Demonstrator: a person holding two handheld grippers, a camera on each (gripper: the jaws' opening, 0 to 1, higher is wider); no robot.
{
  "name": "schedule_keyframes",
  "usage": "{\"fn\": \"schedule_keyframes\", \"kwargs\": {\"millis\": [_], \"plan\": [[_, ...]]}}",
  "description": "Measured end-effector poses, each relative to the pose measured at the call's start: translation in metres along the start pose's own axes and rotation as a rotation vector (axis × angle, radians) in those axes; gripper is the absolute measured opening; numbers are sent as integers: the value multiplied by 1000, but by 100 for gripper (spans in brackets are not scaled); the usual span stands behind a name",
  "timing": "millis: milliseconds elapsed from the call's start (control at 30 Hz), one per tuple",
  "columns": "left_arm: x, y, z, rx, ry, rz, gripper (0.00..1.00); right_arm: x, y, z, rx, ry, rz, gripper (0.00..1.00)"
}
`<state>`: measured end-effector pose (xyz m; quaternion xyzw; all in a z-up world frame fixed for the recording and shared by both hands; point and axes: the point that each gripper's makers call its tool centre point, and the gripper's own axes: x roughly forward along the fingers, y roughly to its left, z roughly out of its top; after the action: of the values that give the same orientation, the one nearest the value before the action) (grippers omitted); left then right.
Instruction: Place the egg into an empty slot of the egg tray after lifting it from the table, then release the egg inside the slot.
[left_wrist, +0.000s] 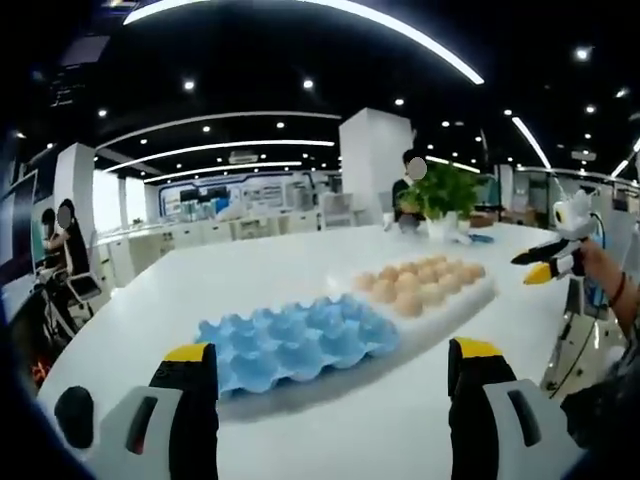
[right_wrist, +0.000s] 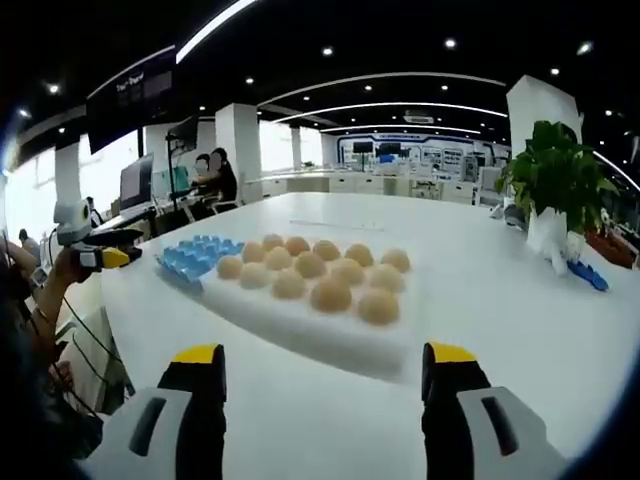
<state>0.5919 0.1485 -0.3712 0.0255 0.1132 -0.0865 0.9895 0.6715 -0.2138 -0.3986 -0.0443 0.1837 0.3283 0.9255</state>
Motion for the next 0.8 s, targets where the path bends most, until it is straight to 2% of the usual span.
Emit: {"fn": "schedule_keyframes", "kwargs": {"millis": [200, 367, 800], "plan": [[-2, 0, 2, -18, -17, -5, 98, -1, -3, 0, 0, 2, -1, 82], [-2, -1, -3, -2, 9, -9, 98, -1, 1, 1, -4, 1, 7, 82], [-3, -4, -6, 18, 25, -23, 100, -1, 9, -2, -9, 23, 21, 87]]}}
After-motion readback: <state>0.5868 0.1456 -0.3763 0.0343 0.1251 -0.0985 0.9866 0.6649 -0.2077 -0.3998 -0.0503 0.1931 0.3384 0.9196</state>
